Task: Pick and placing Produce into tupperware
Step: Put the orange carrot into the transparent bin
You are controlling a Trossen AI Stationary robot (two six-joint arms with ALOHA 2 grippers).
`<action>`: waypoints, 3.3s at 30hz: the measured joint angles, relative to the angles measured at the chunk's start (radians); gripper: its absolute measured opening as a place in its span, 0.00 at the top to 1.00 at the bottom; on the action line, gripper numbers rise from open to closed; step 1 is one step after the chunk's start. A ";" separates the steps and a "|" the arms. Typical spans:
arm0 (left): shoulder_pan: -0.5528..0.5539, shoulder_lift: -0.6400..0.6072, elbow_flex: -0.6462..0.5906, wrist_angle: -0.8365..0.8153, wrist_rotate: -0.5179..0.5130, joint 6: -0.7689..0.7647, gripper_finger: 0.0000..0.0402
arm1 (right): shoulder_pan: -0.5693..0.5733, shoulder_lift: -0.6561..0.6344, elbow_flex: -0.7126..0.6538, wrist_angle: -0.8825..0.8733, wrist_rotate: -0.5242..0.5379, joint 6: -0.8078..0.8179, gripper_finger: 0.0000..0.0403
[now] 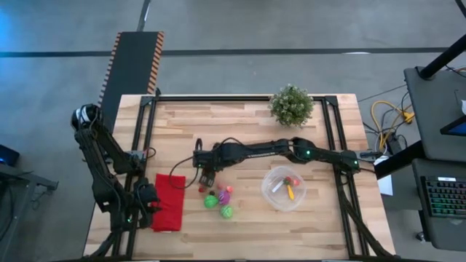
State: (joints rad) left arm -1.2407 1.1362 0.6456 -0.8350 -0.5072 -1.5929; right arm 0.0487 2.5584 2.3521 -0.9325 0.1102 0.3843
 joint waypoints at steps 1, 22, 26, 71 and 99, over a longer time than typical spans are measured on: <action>0.000 -0.001 0.000 -0.007 0.000 0.000 0.65 | -0.003 -0.010 0.000 -0.030 0.000 0.000 0.60; 0.004 -0.012 -0.014 -0.103 -0.146 0.011 0.65 | 0.177 -0.336 -0.063 -0.637 0.232 0.460 0.60; 0.004 -0.014 -0.014 -0.123 -0.150 0.009 0.65 | 0.140 -0.386 -0.210 -0.638 0.237 0.586 0.59; 0.015 -0.045 -0.014 -0.199 -0.150 -0.237 0.65 | -0.055 -0.704 -1.083 -0.208 -0.112 -0.109 0.38; 0.024 -0.045 -0.014 -0.230 -0.153 -0.227 0.65 | -0.080 -0.758 -0.938 -0.195 0.172 0.056 0.21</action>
State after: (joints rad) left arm -1.2163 1.0916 0.6312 -1.0649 -0.6605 -1.8194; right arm -0.0313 1.8005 1.4139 -1.1274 0.2818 0.4403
